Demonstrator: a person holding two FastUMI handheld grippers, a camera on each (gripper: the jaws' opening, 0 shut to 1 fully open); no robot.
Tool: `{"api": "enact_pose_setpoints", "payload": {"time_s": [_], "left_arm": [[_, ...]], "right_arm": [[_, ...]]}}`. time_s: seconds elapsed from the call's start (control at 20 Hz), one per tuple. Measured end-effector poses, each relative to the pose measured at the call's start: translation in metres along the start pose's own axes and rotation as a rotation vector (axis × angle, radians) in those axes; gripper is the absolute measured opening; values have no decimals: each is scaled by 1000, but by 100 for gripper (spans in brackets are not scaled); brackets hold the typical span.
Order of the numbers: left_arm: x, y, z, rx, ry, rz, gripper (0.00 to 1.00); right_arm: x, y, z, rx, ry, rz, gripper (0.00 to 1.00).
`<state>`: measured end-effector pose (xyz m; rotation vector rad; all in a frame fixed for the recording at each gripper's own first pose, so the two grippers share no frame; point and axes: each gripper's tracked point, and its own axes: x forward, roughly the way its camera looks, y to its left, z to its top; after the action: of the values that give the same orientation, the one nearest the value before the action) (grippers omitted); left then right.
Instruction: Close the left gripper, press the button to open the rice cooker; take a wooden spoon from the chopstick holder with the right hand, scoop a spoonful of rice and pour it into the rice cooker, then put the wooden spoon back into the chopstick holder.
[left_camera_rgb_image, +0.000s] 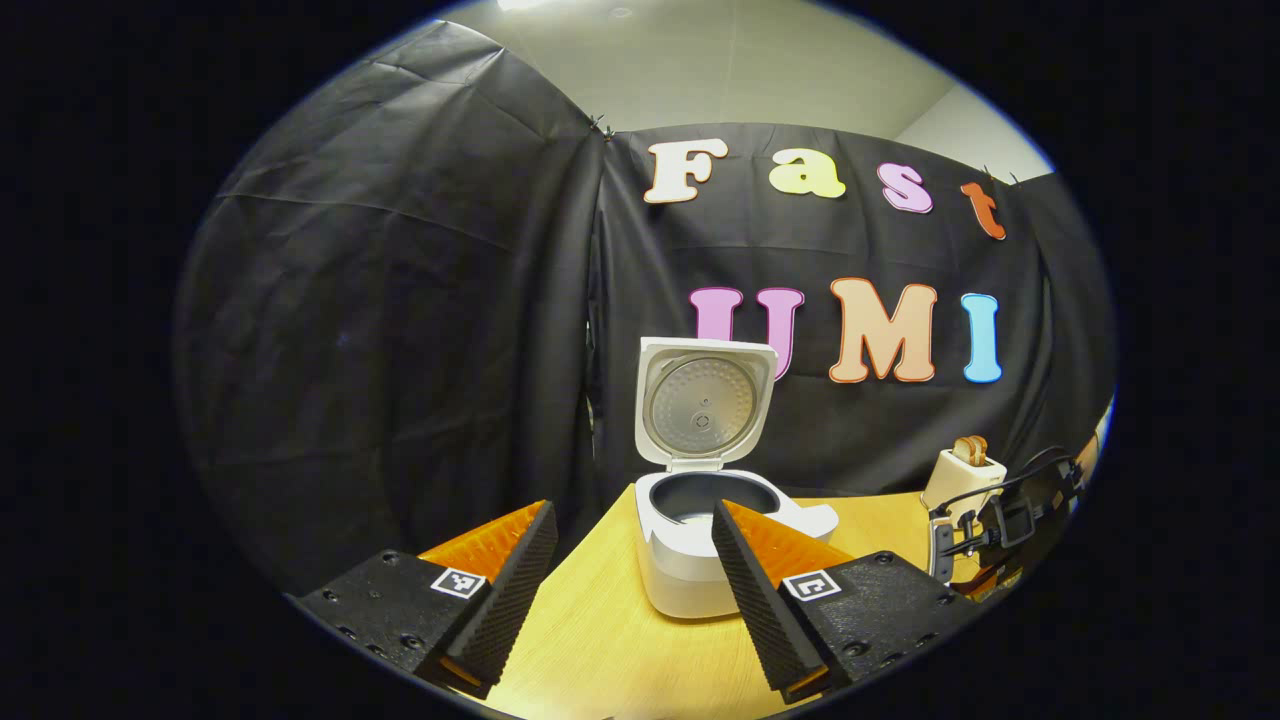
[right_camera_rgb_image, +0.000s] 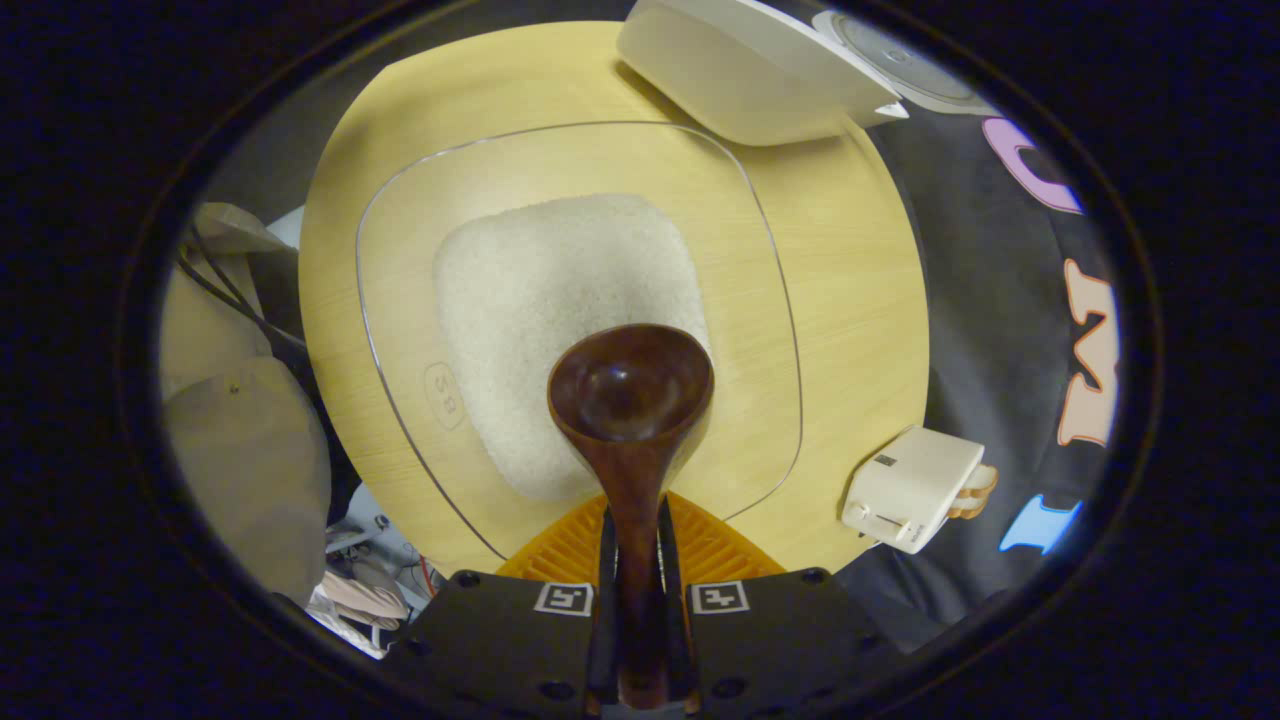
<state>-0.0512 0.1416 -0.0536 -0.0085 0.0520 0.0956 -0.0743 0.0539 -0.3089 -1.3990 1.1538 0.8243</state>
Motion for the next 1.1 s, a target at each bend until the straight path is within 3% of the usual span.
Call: {"api": "enact_pose_setpoints", "payload": {"time_s": [0.05, 0.45, 0.5, 0.6, 0.8, 0.9, 0.95, 1.1], "left_arm": [[0, 3, -2, -1, 2, 2, 92], [6, 16, -4, -7, 7, 11, 92], [7, 16, -5, -9, 7, 9, 88], [8, 13, -4, -10, 5, 1, 92], [9, 13, -5, -13, 4, -7, 88], [10, 14, -5, -15, 3, -8, 92], [12, 13, -6, -15, 6, -7, 87], [11, 13, -4, -23, 5, -10, 88]], "right_arm": [[1, 0, 2, -21, 9, -8, 23], [8, -2, 15, -107, 57, -58, 23], [8, -1, 18, -122, 56, -68, 20], [8, 1, 24, -133, 53, -81, 22], [7, 3, 44, -121, 15, -87, 22], [8, 7, 50, -70, -16, -57, 22], [8, 10, 52, -20, -36, -28, 21], [14, 27, 59, 203, -93, 100, 21]]}}
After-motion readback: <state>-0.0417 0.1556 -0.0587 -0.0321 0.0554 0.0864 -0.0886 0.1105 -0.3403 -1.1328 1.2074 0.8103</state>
